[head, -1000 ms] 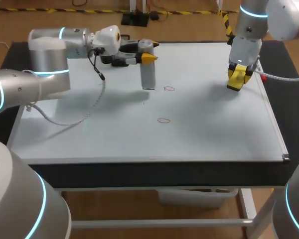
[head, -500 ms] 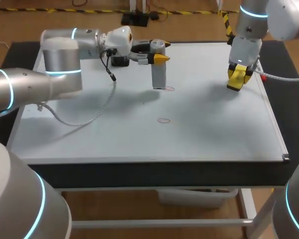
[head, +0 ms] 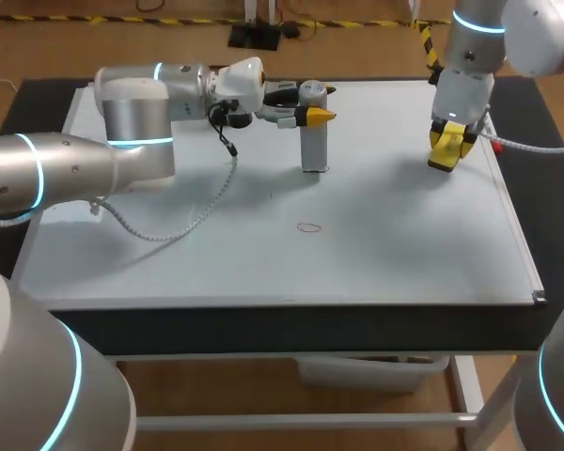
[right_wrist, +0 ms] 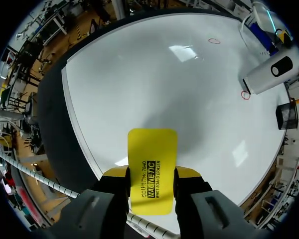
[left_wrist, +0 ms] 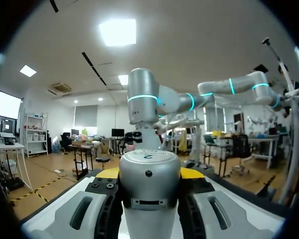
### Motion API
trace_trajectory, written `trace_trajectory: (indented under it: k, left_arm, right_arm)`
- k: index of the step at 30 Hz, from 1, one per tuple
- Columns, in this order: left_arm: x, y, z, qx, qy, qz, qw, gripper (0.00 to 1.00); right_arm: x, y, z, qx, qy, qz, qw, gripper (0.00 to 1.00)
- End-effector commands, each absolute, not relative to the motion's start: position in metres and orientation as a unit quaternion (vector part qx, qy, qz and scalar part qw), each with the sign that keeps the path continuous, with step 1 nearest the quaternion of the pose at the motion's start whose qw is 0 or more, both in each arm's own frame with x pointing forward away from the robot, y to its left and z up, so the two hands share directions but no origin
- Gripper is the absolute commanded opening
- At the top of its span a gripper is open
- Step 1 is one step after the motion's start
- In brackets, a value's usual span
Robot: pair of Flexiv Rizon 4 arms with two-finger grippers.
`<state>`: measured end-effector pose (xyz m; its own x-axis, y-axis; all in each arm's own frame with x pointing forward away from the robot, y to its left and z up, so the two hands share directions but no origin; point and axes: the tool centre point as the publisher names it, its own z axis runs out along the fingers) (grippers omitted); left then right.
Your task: Pick up the inspection probe, press it on each red-marked spot on the whiteboard one by one, put down the probe, pick up the eraser, and wipe off all the red marks.
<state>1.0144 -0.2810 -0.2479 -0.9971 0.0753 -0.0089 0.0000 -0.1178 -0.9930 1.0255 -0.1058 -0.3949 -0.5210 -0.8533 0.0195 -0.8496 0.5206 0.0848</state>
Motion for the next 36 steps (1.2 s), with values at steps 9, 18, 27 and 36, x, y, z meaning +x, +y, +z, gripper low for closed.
trace_trajectory:
  k: [9,18,27,36]
  left_arm:
    - [1.025,-0.292,-0.255,-0.027,-0.664,0.747,0.024,0.00]
    - [1.027,-0.293,-0.259,-0.028,-0.665,0.746,0.026,0.00]
    - [1.028,-0.293,-0.263,-0.028,-0.666,0.745,0.029,0.00]
    - [1.028,-0.294,-0.267,-0.030,-0.667,0.743,0.035,0.00]
  right_arm:
    - [1.027,-0.106,-0.395,0.489,-0.871,-0.031,0.031,0.00]
    - [1.027,-0.106,-0.395,0.489,-0.871,-0.031,0.031,0.00]
    - [1.027,-0.106,-0.395,0.489,-0.871,-0.031,0.031,0.00]
    - [1.027,-0.106,-0.395,0.489,-0.871,-0.031,0.031,0.00]
